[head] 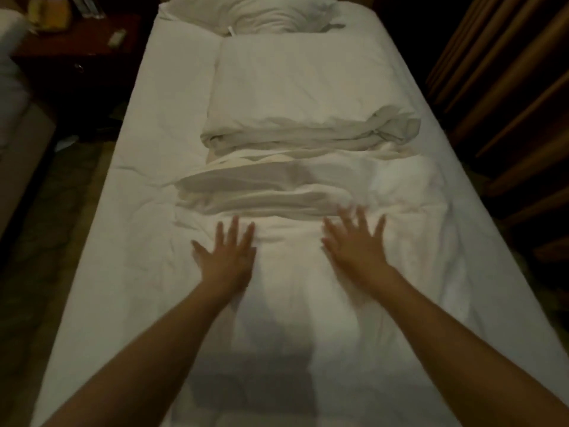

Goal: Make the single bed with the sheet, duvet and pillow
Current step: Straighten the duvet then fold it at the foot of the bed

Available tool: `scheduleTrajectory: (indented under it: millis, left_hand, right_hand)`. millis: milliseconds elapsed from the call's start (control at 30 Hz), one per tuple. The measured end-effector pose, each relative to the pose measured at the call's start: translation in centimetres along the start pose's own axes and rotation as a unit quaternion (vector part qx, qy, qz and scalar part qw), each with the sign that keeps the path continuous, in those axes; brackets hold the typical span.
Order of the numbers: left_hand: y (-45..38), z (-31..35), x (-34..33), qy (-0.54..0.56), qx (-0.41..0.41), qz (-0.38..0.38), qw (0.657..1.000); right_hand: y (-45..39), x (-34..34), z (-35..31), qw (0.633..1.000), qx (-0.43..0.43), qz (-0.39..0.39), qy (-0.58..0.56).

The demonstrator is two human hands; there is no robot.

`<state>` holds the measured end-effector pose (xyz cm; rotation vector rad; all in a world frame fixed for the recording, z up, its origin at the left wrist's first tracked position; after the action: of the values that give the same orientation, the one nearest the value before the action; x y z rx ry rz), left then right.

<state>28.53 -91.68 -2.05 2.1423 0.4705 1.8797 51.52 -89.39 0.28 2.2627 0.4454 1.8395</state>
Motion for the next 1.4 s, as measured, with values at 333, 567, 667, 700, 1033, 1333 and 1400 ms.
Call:
scheduleTrajectory:
  millis: [333,567,667,700,1033,1333,1400]
  left_hand:
    - [2.9,-4.4,-8.5,0.012,0.060,-0.033,0.998]
    - [6.8,0.4,-4.2,0.039,0.012,0.023,0.999]
    - [9.3,4.6,-5.6,0.017,-0.093,0.043,0.995]
    - [9.4,4.0,-7.0,0.006,-0.089,0.027,0.996]
    - [12.0,-8.6,-11.3,0.312,0.202,-0.028,0.928]
    - [12.9,-9.4,-12.8,0.379,0.287,-0.046,0.879]
    - [12.7,-9.1,-13.0,0.403,0.274,-0.034,0.873]
  right_hand:
    - [7.4,-5.7,10.7,0.995,-0.071,-0.022,0.061]
    - [9.8,-3.1,-2.6,0.990,0.031,0.115,-0.074]
    - [12.8,-6.9,-5.0,0.980,0.163,0.095,-0.058]
    - [12.9,-8.4,-2.4,0.987,0.145,0.064,-0.033]
    - [17.6,-7.6,9.3,0.959,-0.226,0.113,-0.132]
    - [19.1,-8.1,14.9,0.836,-0.359,0.099,-0.402]
    - [18.9,-8.3,15.4,0.818,-0.371,0.080,-0.432]
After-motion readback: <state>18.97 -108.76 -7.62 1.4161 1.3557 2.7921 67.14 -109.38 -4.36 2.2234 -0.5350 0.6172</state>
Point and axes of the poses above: each hand's wrist, its own y-axis away from the middle knuckle, its own x-axis out of the back of the hand, z = x × y, the point moved 5 cm from there along -y, towards the middle knuckle, and after that the axes turned 15 degrees about -y, right-handed, at the moved point
